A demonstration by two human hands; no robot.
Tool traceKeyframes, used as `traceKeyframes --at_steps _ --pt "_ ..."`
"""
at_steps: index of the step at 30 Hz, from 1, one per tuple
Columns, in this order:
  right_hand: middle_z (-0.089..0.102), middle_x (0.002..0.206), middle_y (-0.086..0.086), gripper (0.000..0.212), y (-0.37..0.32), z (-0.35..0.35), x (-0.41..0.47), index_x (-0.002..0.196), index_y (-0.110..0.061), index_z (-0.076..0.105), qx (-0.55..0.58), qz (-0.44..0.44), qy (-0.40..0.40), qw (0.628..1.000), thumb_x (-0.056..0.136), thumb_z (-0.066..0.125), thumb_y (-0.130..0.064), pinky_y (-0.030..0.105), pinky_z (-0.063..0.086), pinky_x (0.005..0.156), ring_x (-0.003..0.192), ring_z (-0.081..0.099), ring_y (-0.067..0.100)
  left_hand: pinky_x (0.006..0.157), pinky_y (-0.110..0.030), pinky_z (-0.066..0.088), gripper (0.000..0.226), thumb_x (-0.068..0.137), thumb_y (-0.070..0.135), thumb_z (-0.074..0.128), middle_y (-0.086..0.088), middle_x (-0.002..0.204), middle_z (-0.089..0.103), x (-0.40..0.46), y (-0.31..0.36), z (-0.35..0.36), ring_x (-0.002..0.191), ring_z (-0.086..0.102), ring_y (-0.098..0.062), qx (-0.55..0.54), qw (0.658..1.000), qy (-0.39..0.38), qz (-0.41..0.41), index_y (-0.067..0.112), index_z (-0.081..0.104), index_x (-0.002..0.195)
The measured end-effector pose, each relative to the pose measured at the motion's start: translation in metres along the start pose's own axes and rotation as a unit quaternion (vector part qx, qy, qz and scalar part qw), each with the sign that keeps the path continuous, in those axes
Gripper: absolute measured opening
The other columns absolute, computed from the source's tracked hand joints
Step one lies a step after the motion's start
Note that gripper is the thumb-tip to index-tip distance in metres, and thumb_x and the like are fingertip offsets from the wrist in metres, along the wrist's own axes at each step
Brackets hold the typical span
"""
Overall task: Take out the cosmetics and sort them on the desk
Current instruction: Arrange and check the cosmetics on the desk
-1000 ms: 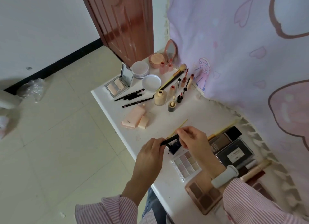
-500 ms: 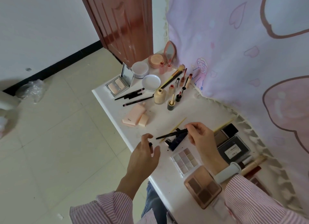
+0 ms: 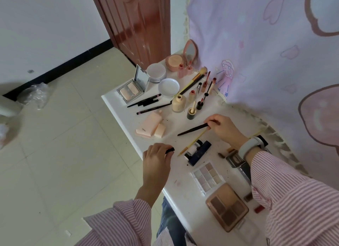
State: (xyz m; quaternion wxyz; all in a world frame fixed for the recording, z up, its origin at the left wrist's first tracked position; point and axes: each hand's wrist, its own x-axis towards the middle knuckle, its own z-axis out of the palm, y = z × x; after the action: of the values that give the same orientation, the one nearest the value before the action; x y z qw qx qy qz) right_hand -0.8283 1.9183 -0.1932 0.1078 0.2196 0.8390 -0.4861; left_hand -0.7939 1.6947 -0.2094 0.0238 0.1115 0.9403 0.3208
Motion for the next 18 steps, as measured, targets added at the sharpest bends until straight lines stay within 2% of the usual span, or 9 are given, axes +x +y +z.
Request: traceKeyframes --at_steps 4,7,9,12,15,18 --pt "0.058 0.076 -0.006 0.010 -0.008 0.018 0.006 0.099 -0.012 0.055 -0.032 -0.006 -0.081 0.996 0.092 0.047 -0.011 0.012 0.038 0.064 0.074 0.055 0.007 0.072 -0.035 0.040 0.015 0.072 0.010 0.077 -0.005 0.077 0.065 0.008 0.004 0.004 0.073 0.060 -0.024 0.052 0.996 0.046 0.056 0.011 0.074 0.087" --pt "0.060 0.083 -0.004 0.012 -0.008 0.032 0.006 0.100 -0.016 0.051 -0.067 -0.020 -0.091 0.993 0.089 0.055 -0.019 0.025 0.047 0.075 0.085 0.059 0.016 0.071 -0.035 0.041 0.018 0.070 0.011 0.079 -0.002 0.076 0.067 0.012 0.003 0.009 0.073 0.060 -0.023 0.057 0.994 0.055 0.072 0.012 0.075 0.087" --pt "0.058 0.094 -0.001 0.023 -0.007 0.038 0.005 0.105 -0.015 0.053 -0.120 -0.044 -0.078 0.989 0.087 0.059 -0.027 0.032 0.046 0.082 0.090 0.056 0.017 0.070 -0.034 0.041 0.018 0.069 0.013 0.080 0.000 0.076 0.068 0.012 0.002 0.012 0.074 0.061 -0.023 0.060 0.994 0.058 0.077 0.012 0.074 0.086" --pt "0.054 0.093 -0.004 0.029 -0.003 0.040 0.000 0.111 -0.017 0.051 -0.147 -0.078 -0.031 0.986 0.087 0.057 -0.032 0.031 0.044 0.076 0.086 0.051 0.014 0.069 -0.033 0.038 0.016 0.069 0.015 0.080 0.001 0.075 0.069 0.016 0.002 0.015 0.075 0.061 -0.023 0.068 0.992 0.071 0.083 0.013 0.074 0.083" --pt "0.055 0.096 -0.002 0.022 0.004 0.032 -0.006 0.110 -0.016 0.053 -0.143 -0.124 0.013 0.982 0.090 0.052 -0.024 0.031 0.045 0.076 0.088 0.052 0.015 0.068 -0.035 0.037 0.014 0.069 0.016 0.081 0.001 0.074 0.067 0.023 0.004 0.019 0.074 0.060 -0.024 0.086 0.989 0.083 0.093 0.015 0.074 0.081" --pt "0.053 0.107 0.000 0.019 0.012 0.022 -0.010 0.107 -0.015 0.057 -0.207 -0.166 0.015 0.964 0.092 0.045 -0.014 0.031 0.045 0.077 0.098 0.047 0.014 0.069 -0.039 0.040 0.016 0.068 0.017 0.082 -0.002 0.075 0.066 0.029 0.006 0.022 0.075 0.060 -0.027 0.108 0.988 0.078 0.083 0.013 0.074 0.081"
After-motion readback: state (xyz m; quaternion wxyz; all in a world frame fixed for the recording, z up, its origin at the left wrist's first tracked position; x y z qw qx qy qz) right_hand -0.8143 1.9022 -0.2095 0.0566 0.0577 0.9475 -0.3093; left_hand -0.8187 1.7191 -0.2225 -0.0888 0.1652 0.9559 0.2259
